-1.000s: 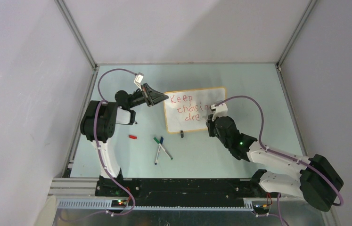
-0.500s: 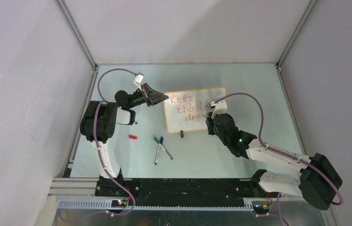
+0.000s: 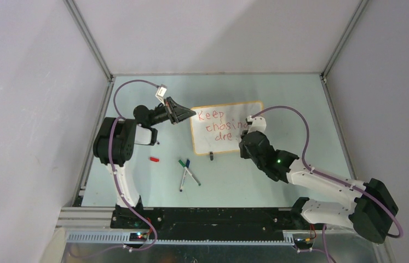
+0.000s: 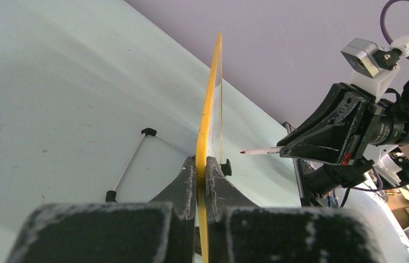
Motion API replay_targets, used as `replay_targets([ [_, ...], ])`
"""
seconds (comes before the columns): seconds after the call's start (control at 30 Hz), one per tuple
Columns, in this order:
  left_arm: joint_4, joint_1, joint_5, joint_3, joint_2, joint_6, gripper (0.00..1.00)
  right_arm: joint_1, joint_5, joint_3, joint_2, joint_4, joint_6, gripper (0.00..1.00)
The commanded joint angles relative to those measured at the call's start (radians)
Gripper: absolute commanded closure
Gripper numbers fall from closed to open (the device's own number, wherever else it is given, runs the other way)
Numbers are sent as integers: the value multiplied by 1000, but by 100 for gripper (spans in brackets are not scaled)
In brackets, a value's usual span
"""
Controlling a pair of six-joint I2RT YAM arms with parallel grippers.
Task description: Write a sentence on the whiteboard
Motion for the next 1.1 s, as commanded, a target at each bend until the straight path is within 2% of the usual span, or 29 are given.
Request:
replay_targets([
  [0.0,51,-5,41,-8,-24,67,100,53,112,55,0,-46,106,100],
  [0.17,51,-6,41,-10,-26,67,100,79,175,51,-20,-55,239,100],
  [0.33,51,-6,40,-10,-26,67,100,117,238,41,-17,-41,278,100],
  [0.4,51,-5,42,-10,-27,68,100,112,164,44,-16,-6,230,100],
  [0.5,51,-5,41,-11,-27,68,100,67,-40,51,-30,8,110,100],
  [0.73,51,-6,41,-10,-27,68,100,-48,-105,92,-12,-103,71,100],
  [0.8,51,-6,39,-10,-26,67,100,-52,-94,118,19,-123,66,100],
  [0.97,51,-5,41,-11,-30,70,100,13,57,225,127,-214,65,100],
  [1.07,51,-6,42,-11,-29,70,100,23,72,252,166,-236,73,100],
])
